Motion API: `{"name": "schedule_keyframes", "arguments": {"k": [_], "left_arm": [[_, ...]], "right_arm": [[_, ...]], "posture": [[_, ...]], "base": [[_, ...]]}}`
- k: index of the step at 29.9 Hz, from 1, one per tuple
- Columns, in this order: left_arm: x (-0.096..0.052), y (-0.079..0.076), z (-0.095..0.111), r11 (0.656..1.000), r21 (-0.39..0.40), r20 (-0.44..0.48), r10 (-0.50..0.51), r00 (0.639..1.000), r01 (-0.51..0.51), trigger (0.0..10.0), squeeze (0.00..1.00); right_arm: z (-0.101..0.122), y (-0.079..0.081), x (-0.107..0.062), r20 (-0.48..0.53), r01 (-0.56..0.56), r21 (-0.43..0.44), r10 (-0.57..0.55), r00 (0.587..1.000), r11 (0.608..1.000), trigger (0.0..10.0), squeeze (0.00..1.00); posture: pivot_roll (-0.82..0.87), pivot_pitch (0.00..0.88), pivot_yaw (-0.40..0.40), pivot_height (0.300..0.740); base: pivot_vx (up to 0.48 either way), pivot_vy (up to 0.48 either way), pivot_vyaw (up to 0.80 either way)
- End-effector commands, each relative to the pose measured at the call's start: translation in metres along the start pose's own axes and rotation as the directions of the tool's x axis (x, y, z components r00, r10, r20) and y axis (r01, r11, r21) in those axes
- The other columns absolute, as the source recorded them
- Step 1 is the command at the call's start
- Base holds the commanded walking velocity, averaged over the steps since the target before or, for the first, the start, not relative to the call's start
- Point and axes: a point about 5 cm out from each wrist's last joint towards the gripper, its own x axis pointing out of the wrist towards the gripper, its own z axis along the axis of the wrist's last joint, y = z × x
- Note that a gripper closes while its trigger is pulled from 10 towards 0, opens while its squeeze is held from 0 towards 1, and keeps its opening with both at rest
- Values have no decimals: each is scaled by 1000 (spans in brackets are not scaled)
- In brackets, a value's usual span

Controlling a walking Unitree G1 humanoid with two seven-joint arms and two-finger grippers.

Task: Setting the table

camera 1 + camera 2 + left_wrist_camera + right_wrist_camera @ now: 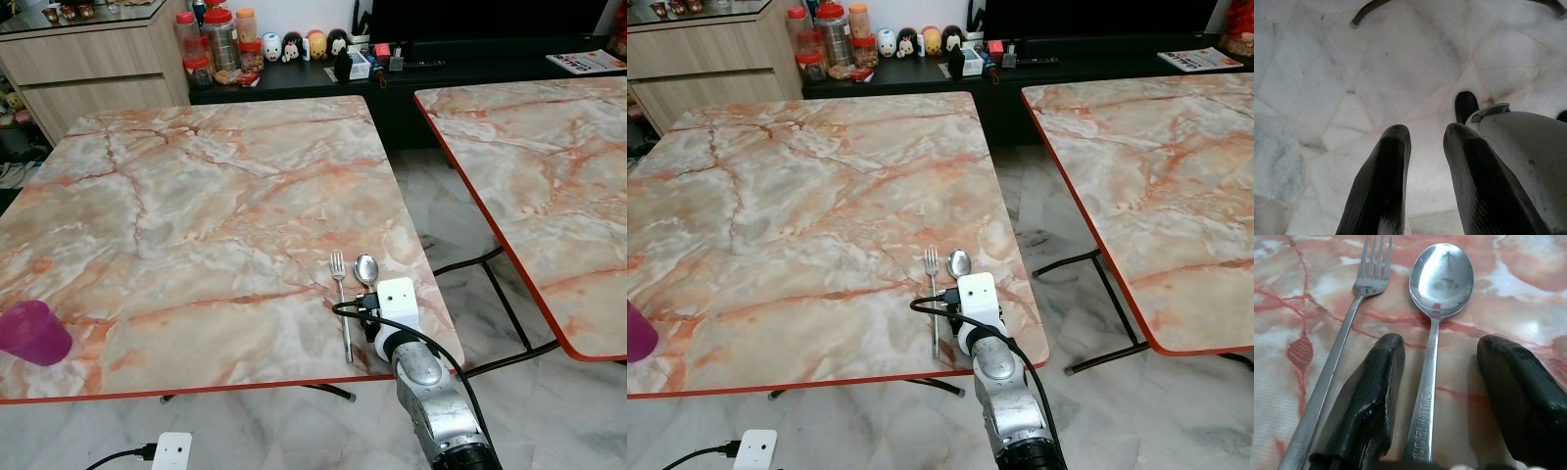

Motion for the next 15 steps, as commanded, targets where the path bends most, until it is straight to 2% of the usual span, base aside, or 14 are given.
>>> {"name": "schedule_keyframes", "arguments": {"k": [1, 2, 3, 4, 15], "left_arm": [[-2, 0, -10, 1000, 19, -44, -11, 999, 11, 10000, 0], [-2, 0, -10, 1000, 19, -46, -11, 999, 12, 10000, 0], [-2, 0, -11, 1000, 19, -47, -11, 999, 12, 10000, 0], [-2, 0, -11, 1000, 19, -49, -12, 999, 13, 10000, 0], [-2, -2, -12, 999, 14, -64, -30, 998, 31, 10000, 0]], "right_arm": [[-9, 3, -1, -50, -8, 1, 8, 999, 1000, 10000, 0], [-9, 2, -1, -51, -7, 1, 7, 999, 1000, 3647, 0], [-9, 2, 0, -51, -6, 1, 6, 999, 1000, 3647, 0], [-9, 2, 0, -51, -7, 1, 7, 999, 1000, 0, 0], [-7, 3, 0, -43, -16, 5, 16, 999, 1000, 0, 0]], "posture": [[6, 67, 37, 740], [6, 67, 37, 740], [6, 67, 37, 740], [6, 67, 37, 740], [6, 65, 37, 740]], "base": [[0, 0, 0], [0, 0, 0], [0, 0, 0], [0, 0, 0], [0, 0, 0]]}}
